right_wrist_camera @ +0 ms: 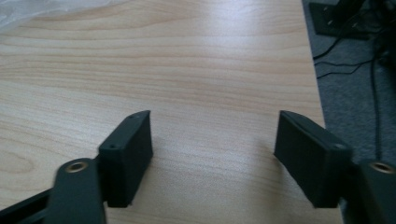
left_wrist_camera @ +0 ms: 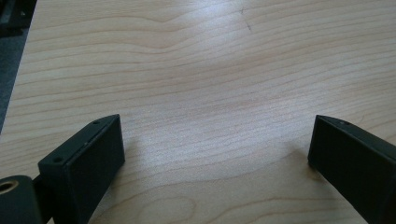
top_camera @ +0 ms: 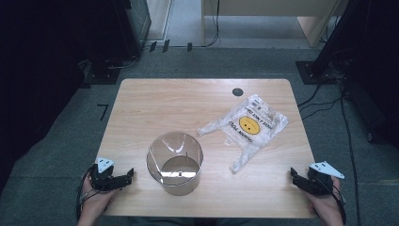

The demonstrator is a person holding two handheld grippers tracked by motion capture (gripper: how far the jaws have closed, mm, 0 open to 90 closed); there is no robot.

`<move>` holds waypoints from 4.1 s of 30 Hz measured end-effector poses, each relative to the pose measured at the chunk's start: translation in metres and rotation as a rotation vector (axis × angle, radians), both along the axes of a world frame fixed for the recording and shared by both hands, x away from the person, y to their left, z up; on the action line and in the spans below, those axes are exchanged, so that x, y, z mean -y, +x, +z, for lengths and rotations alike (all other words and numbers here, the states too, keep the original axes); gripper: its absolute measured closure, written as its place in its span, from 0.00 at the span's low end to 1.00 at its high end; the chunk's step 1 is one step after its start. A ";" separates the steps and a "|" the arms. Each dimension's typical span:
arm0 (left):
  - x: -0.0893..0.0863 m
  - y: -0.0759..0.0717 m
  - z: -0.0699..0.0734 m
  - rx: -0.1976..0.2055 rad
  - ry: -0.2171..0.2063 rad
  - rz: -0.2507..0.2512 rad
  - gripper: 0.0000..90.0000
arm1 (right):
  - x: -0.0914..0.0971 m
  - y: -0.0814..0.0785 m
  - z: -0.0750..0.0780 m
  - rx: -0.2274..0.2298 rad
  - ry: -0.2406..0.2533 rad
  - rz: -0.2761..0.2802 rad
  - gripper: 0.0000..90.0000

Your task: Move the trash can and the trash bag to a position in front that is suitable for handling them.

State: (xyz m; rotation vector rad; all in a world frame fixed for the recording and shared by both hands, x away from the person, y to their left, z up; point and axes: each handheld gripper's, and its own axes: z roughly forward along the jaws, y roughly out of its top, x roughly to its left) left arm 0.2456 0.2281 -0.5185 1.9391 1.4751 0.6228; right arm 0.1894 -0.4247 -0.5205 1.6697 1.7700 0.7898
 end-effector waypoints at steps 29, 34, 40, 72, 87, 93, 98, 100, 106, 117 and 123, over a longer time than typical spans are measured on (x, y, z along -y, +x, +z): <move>0.016 -0.001 0.002 -0.002 -0.026 0.016 0.07 | -0.112 0.051 0.001 -0.014 0.132 0.199 0.80; 0.023 -0.003 0.002 -0.001 -0.023 -0.005 0.07 | -0.139 0.062 0.001 -0.011 0.106 0.223 0.80; 0.029 -0.007 0.004 0.006 -0.041 -0.026 0.07 | -0.169 0.079 0.001 -0.006 0.092 0.239 0.80; 0.124 -0.012 0.022 0.124 -0.103 -0.146 0.41 | -0.222 0.043 0.022 0.165 0.153 0.312 0.66; 0.038 0.010 0.002 0.043 -0.107 0.022 0.26 | -0.061 0.133 0.022 0.152 0.015 -0.219 0.71; 0.041 0.009 0.002 0.041 -0.056 0.024 0.26 | -0.037 0.149 0.012 0.114 0.068 -0.278 0.79; 0.047 0.007 0.001 0.036 -0.010 0.009 0.23 | -0.031 0.157 0.002 0.047 0.096 -0.261 0.84; 0.047 0.008 0.001 0.036 -0.010 0.008 0.23 | -0.032 0.158 0.000 0.033 0.081 -0.245 0.89; 0.047 0.007 0.001 0.033 -0.011 0.004 0.22 | -0.043 0.154 0.000 0.017 0.014 -0.172 1.00; 0.048 0.007 0.001 0.033 -0.011 0.002 0.22 | -0.058 0.098 -0.001 0.019 -0.023 -0.112 1.00; 0.048 0.007 0.001 0.034 -0.011 0.002 0.22 | -0.077 0.055 -0.001 0.031 0.018 -0.077 1.00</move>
